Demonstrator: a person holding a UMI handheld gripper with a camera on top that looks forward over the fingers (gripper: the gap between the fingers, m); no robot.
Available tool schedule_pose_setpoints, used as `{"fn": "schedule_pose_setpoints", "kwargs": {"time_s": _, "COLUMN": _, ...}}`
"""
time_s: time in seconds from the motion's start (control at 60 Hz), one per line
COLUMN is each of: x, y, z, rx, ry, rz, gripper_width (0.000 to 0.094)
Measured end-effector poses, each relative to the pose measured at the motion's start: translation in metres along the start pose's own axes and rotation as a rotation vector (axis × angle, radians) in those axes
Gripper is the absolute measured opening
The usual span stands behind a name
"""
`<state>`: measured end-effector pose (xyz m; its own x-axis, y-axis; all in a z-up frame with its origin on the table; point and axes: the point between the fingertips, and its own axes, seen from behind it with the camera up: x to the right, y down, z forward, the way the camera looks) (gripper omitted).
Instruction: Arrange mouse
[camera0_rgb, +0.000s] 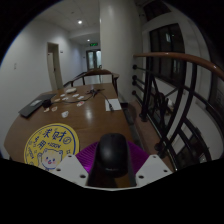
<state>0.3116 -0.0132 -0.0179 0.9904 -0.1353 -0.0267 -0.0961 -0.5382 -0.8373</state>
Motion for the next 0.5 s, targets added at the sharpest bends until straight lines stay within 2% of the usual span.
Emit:
{"fn": "schedule_pose_setpoints", "kwargs": {"time_s": 0.067, "x": 0.001, "y": -0.001, "z": 0.0, "rx": 0.022, "ry": 0.011, "rz": -0.018, "gripper_width": 0.0461}}
{"fn": "schedule_pose_setpoints", "kwargs": {"time_s": 0.2, "x": 0.002, "y": -0.009, "z": -0.007, "rx": 0.022, "ry": 0.039, "rz": 0.003, "gripper_width": 0.0354}}
{"fn": "schedule_pose_setpoints", "kwargs": {"time_s": 0.317, "x": -0.015, "y": -0.084, "z": -0.047, "rx": 0.201, "ry": 0.076, "rz": -0.022, "gripper_width": 0.0351}}
{"fn": "schedule_pose_setpoints", "kwargs": {"time_s": 0.417, "x": -0.072, "y": -0.139, "z": -0.094, "rx": 0.326, "ry": 0.031, "rz": -0.041, "gripper_width": 0.0353}}
{"fn": "schedule_pose_setpoints", "kwargs": {"time_s": 0.5, "x": -0.125, "y": -0.148, "z": -0.104, "rx": 0.347, "ry": -0.022, "rz": -0.044, "gripper_width": 0.036}}
